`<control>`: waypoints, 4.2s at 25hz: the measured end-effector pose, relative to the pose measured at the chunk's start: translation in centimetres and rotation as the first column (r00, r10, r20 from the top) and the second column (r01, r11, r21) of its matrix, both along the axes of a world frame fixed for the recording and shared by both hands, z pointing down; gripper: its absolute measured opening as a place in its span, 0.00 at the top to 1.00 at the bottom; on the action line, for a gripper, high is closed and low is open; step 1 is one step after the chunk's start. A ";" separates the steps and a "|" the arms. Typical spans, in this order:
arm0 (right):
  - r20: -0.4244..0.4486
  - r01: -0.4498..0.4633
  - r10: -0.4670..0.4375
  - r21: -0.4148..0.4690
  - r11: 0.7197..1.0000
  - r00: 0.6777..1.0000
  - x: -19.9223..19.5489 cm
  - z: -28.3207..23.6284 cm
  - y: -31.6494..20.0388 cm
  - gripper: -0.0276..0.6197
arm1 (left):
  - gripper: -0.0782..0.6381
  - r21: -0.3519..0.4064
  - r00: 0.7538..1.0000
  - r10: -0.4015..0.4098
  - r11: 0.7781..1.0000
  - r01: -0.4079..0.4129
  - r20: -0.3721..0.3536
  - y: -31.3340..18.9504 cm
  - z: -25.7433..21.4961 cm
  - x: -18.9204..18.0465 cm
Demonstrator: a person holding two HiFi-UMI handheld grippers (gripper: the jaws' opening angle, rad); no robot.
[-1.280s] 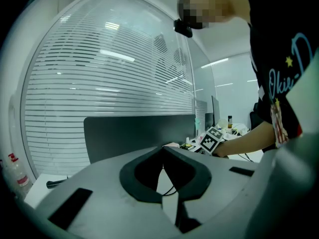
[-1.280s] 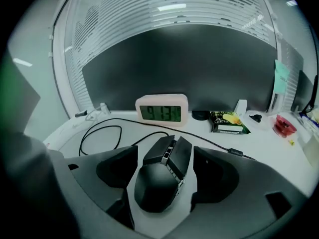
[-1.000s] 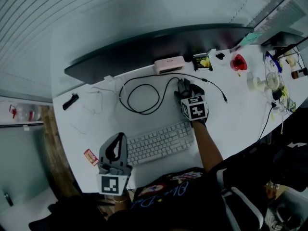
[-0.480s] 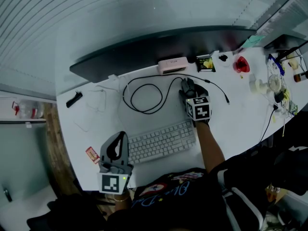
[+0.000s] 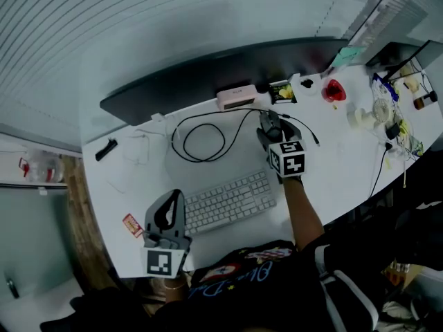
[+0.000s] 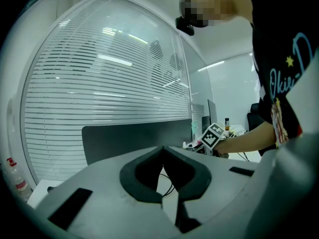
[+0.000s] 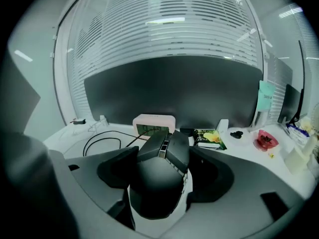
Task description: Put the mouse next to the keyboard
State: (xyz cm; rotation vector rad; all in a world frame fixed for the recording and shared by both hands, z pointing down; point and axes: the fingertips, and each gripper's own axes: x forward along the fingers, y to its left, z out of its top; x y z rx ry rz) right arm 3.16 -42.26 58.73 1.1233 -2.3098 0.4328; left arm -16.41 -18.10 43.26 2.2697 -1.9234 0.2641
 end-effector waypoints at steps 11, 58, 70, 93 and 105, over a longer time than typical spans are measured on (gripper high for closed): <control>0.014 -0.047 0.046 0.071 0.996 0.999 4.8 -3.8 3.3 0.49 | 0.89 0.035 0.998 0.067 0.997 -0.068 0.013 1.4 -1.4 2.8; -0.100 -0.074 0.065 -0.096 0.993 0.993 12.8 5.8 14.8 0.50 | 0.89 -0.003 0.977 0.208 0.978 -0.209 0.040 2.5 -1.5 9.3; -0.113 -0.052 0.039 -0.108 0.993 0.993 12.7 6.7 15.1 0.50 | 0.89 0.002 0.979 0.199 0.980 -0.199 0.038 2.7 -1.5 9.3; 0.003 -0.087 0.087 0.010 0.996 0.996 12.6 2.3 14.5 0.50 | 0.89 0.019 0.979 0.200 0.980 -0.200 0.035 3.6 -1.8 9.4; 0.161 -0.052 0.022 0.184 0.982 0.987 10.0 -7.4 14.4 0.93 | 0.89 0.057 0.983 0.185 0.981 -0.186 0.022 3.7 -2.4 8.5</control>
